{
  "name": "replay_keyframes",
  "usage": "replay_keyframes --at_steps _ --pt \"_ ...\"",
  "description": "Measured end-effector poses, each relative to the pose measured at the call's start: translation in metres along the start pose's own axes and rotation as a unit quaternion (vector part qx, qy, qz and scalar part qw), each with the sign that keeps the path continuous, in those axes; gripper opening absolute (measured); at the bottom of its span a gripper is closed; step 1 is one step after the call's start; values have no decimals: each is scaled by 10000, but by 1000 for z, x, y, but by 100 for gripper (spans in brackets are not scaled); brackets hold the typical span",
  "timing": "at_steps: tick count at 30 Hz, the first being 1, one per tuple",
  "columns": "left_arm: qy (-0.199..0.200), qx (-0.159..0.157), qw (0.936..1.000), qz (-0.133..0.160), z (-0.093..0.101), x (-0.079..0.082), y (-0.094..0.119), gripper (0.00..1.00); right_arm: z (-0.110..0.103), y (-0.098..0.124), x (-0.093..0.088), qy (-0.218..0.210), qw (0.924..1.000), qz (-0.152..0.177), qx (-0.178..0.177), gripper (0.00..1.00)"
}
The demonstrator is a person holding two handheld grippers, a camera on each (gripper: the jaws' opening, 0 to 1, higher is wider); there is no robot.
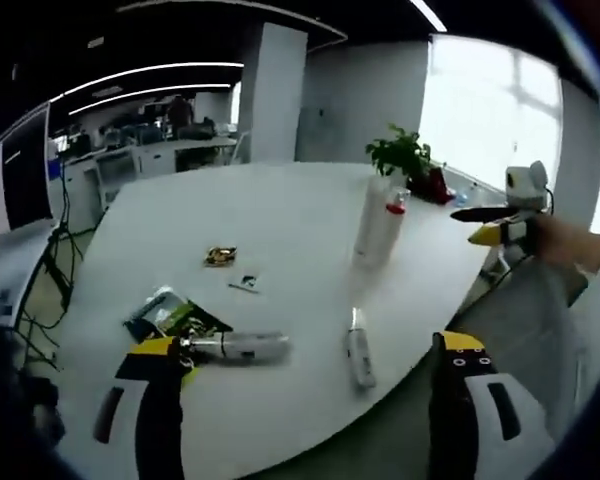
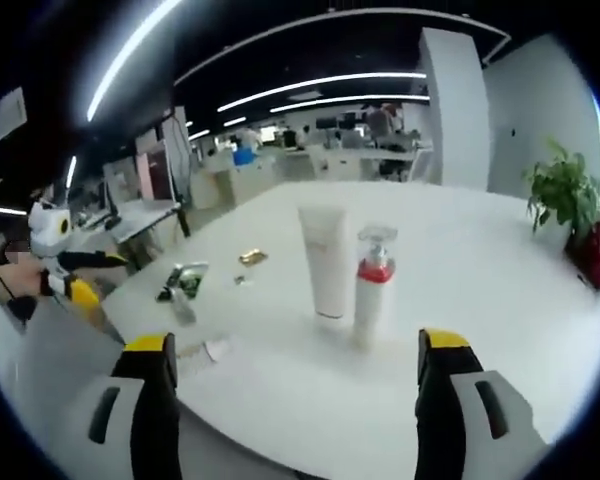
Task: Arrange the skincare products in the storage area until every visible bottle or jar stands upright without overlapping.
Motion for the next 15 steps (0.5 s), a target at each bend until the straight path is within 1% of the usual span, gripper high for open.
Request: replay_keyframes --at_steps 1,2,3,5,6,9,12,15 --pt "-30 42 10000 -7 -1 0 0 97 1 0 -1 37 10000 10 -9 99" --pt "-45 175 9998 58 -6 2 -1 97 1 0 -1 63 10000 23 -19 99" --pt "-41 217 9997 117 -7 3 -1 97 2 0 -4 101 9999 38 -52 99" --pt "55 249 9996 143 -12 1 -2 98 4 -3 -8 135 9999 -51 -70 99" --pt "61 269 9995 137 -10 1 -1 97 4 -3 -8 151 9998 -57 -76 99" --pt "9 296 9995 133 -12 1 -1 97 2 -3 -4 360 9992 -21 -160 99" --pt "-60 288 9996 39 -11 -2 -2 97 3 -4 -7 402 9991 -99 -136 99" --pt "-124 305 9994 -59 -13 -4 -5 97 4 -3 -4 393 9990 -35 -191 99"
Point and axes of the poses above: the point that each gripper's makers call its tool centre point, and the gripper's own axes: y roughly backward along the fingers, z roughly to its right, x roughly out of its top, the point moved 3 cm from there along y, roughly backward along the fingers, and after that the axes turned 10 degrees about y, right-handed, at the moved point
